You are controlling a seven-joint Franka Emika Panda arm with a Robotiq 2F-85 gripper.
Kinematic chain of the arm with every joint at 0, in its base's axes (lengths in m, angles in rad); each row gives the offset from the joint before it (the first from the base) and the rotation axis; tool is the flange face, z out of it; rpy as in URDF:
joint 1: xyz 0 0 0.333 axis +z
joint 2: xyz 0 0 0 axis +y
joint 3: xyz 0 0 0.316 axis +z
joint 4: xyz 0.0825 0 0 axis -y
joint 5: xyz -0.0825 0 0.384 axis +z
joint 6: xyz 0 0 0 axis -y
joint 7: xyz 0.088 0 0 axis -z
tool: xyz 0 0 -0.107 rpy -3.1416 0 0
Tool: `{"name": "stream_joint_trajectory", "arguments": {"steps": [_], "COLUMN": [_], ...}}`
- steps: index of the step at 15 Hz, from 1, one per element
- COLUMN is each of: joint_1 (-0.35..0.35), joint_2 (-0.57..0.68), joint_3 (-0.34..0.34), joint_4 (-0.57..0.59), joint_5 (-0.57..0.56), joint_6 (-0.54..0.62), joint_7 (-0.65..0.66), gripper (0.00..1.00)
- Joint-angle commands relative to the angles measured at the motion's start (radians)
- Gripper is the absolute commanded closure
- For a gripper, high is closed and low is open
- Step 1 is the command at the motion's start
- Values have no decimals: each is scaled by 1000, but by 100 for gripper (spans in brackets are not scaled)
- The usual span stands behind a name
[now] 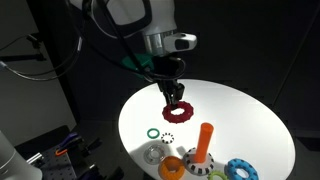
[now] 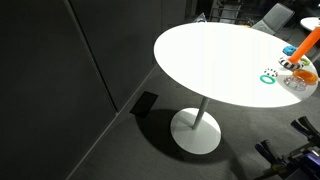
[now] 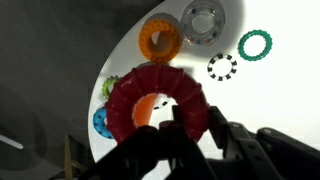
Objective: Put the pink circular object on the orange object
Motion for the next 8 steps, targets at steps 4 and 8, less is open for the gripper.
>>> {"name": "stream_joint_trajectory", "arguments": {"steps": [4,8], "joint_1": [-4,-9], "joint_2": [153,244], "joint_3": [-25,-37], "joint_4": [183,295], "joint_5": [33,107], "joint_6": [-61,-132], "joint_7": [77,86], "gripper": [90,90]}}
